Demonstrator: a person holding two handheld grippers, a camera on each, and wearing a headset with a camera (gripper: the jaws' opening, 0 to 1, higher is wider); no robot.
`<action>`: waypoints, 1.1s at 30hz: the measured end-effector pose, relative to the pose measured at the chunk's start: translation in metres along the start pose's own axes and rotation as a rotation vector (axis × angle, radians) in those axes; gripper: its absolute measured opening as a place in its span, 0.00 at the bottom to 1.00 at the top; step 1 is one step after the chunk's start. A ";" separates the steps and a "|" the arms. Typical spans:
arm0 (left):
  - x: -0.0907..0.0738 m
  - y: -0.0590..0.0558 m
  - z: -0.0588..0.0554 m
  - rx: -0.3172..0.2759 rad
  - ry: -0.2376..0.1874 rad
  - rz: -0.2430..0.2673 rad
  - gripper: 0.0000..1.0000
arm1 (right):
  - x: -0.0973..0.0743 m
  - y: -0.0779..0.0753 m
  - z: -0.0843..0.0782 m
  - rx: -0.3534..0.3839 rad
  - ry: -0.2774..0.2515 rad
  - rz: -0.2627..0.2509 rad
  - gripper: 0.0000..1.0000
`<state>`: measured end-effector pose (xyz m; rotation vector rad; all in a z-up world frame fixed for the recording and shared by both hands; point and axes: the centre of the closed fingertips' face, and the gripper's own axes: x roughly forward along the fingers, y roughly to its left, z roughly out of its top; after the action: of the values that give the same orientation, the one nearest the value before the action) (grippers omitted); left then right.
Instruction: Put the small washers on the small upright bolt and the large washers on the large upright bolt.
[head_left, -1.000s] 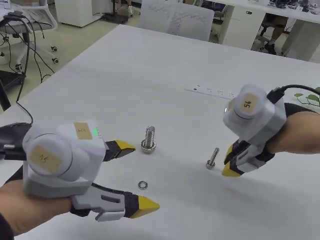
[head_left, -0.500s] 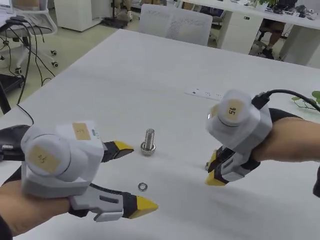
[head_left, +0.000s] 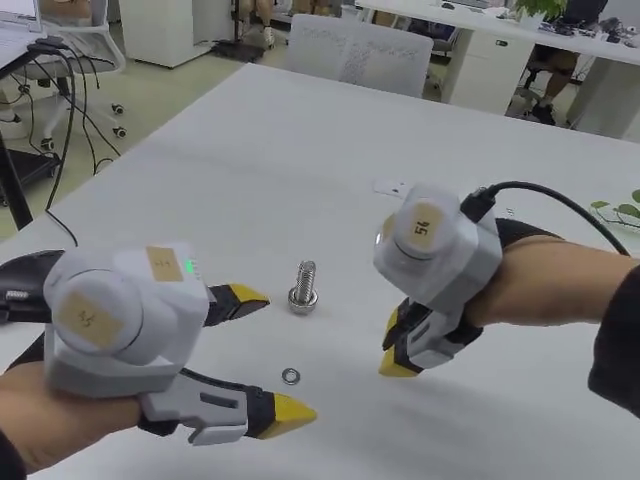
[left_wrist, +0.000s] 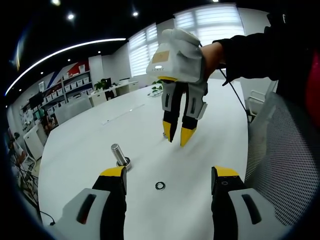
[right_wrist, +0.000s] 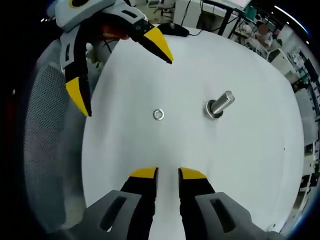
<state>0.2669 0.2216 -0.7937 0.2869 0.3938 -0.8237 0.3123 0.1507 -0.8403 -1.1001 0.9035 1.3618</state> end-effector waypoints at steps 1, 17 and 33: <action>0.000 0.000 0.000 -0.001 0.000 0.000 0.68 | 0.002 0.001 0.004 -0.009 -0.001 0.003 0.17; -0.008 -0.001 -0.007 -0.015 0.005 0.016 0.68 | 0.027 0.018 0.047 -0.108 -0.005 0.056 0.17; -0.014 -0.003 -0.011 -0.024 0.011 0.022 0.68 | 0.053 0.021 0.066 -0.140 0.005 0.084 0.17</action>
<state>0.2535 0.2335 -0.7972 0.2733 0.4100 -0.7958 0.2866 0.2268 -0.8746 -1.1838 0.8769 1.5106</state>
